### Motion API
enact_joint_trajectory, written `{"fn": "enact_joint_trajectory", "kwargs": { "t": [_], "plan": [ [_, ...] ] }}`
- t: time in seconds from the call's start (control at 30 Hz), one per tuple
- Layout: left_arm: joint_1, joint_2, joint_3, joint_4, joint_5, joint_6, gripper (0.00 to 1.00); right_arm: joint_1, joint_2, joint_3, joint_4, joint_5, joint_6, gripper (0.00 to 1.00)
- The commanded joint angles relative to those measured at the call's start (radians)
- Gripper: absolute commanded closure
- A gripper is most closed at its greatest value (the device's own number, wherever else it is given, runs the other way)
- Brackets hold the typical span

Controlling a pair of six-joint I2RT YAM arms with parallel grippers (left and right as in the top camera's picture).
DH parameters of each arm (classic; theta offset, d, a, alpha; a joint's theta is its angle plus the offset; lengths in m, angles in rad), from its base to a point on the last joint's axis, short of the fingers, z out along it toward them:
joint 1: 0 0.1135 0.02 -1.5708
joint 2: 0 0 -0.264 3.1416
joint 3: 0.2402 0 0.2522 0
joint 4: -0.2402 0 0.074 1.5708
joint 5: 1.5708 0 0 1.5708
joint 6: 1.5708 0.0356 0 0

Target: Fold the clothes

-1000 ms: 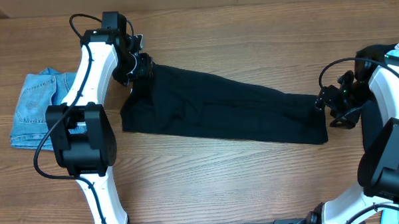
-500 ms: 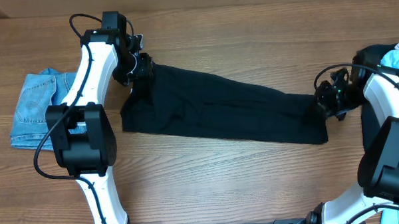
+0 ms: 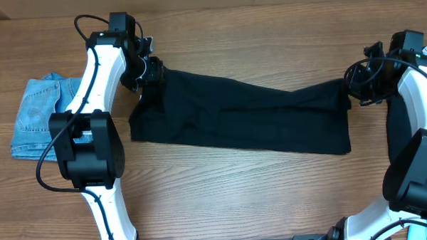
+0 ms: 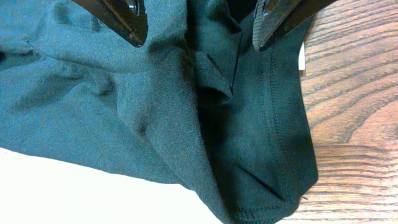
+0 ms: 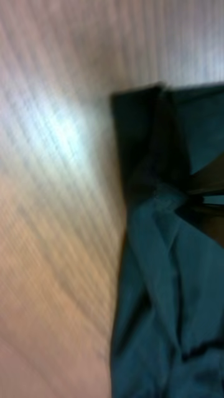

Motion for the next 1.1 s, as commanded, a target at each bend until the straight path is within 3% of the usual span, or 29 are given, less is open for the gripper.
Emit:
{"fn": "enact_joint_trajectory", "kwargs": {
  "t": [0.0, 0.07, 0.13, 0.23, 0.3, 0.33, 0.43, 0.53, 0.8, 0.87, 1.07],
  "plan": [
    [0.005, -0.015, 0.026, 0.006, 0.008, -0.002, 0.42, -0.005, -0.027, 0.009, -0.085, 0.256, 0.008, 0.91],
    [0.005, -0.015, 0.026, 0.006, 0.008, -0.002, 0.42, -0.006, -0.027, 0.009, -0.121, 0.354, 0.076, 0.87],
    [0.005, -0.015, 0.026, 0.006, 0.008, -0.002, 0.41, -0.006, -0.027, 0.009, -0.156, 0.407, 0.135, 0.72],
    [0.005, -0.015, 0.026, 0.006, 0.008, -0.002, 0.4, -0.008, -0.027, 0.009, -0.182, 0.431, 0.174, 0.6],
    [0.005, -0.015, 0.026, 0.007, 0.008, -0.002, 0.4, -0.012, -0.027, 0.009, -0.171, 0.348, 0.196, 0.44],
    [0.005, -0.015, 0.026, 0.007, 0.008, -0.002, 0.4, -0.013, -0.027, 0.009, -0.161, 0.29, 0.185, 0.26],
    [0.005, -0.015, 0.026, 0.007, 0.008, -0.002, 0.39, -0.014, -0.026, 0.009, -0.107, 0.11, 0.159, 0.11],
    [0.005, -0.015, 0.026, 0.007, 0.008, -0.002, 0.39, -0.014, -0.026, 0.009, -0.062, 0.033, 0.202, 0.1],
    [0.005, -0.015, 0.026, 0.016, 0.009, -0.002, 0.39, -0.012, -0.014, -0.042, 0.061, 0.031, 0.531, 0.11],
    [0.005, -0.015, 0.026, 0.014, 0.009, -0.002, 0.39, -0.011, 0.014, -0.059, 0.095, 0.029, 0.59, 0.19],
    [0.005, -0.015, 0.026, 0.014, 0.012, -0.003, 0.4, -0.01, 0.034, -0.061, 0.089, 0.0, 0.588, 0.38]
  ]
}}
